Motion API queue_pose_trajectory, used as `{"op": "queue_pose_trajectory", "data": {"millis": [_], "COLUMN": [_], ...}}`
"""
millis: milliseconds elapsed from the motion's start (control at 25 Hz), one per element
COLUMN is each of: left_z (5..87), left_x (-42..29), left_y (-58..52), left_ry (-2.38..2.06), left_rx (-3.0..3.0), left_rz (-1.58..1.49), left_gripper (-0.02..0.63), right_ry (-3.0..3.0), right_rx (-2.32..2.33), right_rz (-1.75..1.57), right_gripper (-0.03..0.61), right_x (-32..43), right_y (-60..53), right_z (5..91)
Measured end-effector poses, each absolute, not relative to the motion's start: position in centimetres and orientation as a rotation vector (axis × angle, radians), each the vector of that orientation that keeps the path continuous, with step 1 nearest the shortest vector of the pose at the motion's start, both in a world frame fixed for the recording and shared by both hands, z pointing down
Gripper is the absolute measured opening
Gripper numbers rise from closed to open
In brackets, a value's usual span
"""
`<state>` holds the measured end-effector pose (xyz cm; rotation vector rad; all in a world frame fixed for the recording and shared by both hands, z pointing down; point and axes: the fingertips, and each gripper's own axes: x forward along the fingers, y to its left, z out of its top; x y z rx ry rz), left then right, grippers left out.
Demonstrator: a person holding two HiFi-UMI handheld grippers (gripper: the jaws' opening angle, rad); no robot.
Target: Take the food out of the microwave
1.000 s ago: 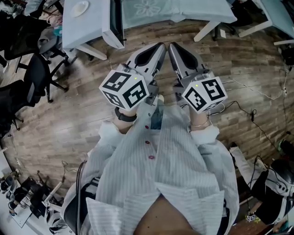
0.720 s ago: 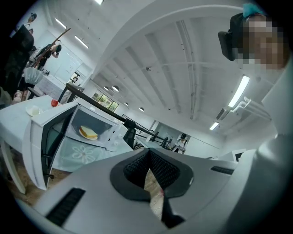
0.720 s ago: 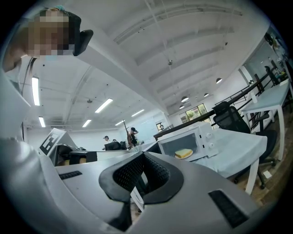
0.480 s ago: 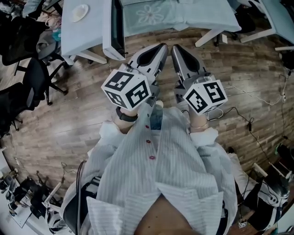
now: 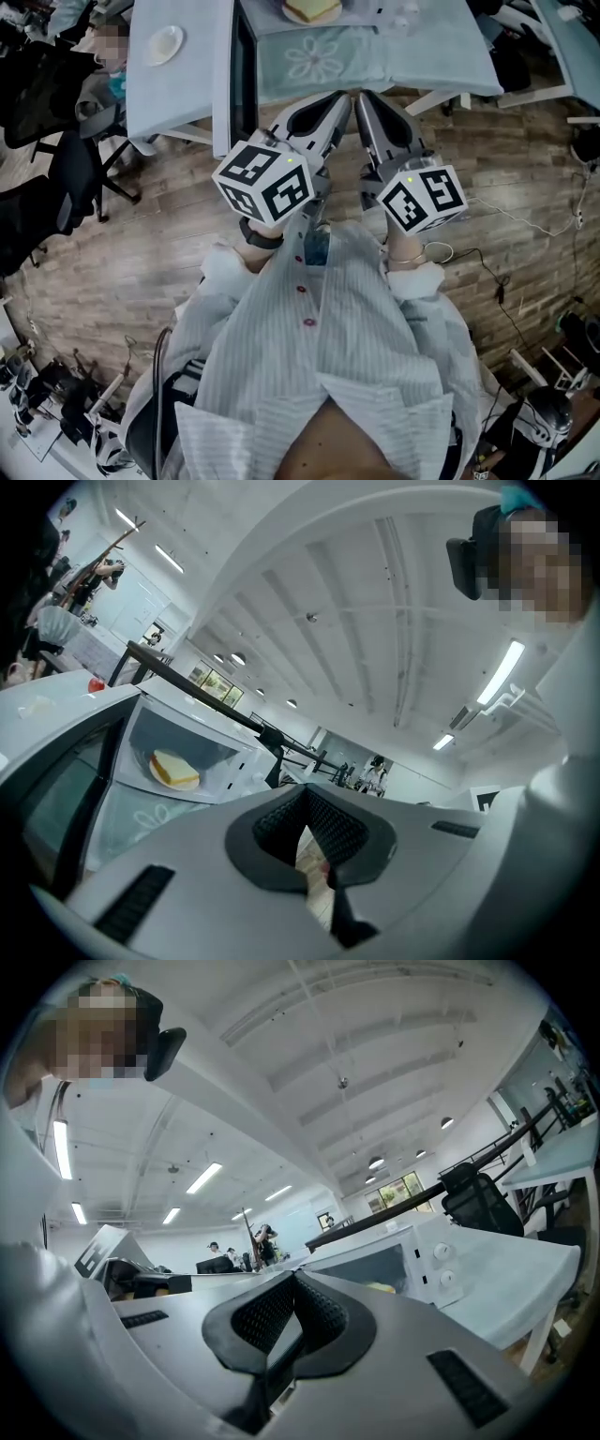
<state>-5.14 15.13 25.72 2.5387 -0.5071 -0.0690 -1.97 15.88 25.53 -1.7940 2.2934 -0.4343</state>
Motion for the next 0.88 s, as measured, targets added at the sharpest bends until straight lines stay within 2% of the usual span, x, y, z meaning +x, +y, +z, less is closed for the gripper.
{"op": "queue_pose_trajectory", "data": {"millis": [880], "left_z": [25.7], "left_x": [-2.4], "left_y": [8.3], "left_ry": [-0.675], "left_rx": [2.501], "left_rz": [-0.115], "left_gripper": [0.008], "right_ry": [2.329], "right_rx": [-1.712], "right_rz": [-0.541], "right_gripper": [0.032], "right_x": [2.0], "right_y": [9.1], "right_z": [26.5]}}
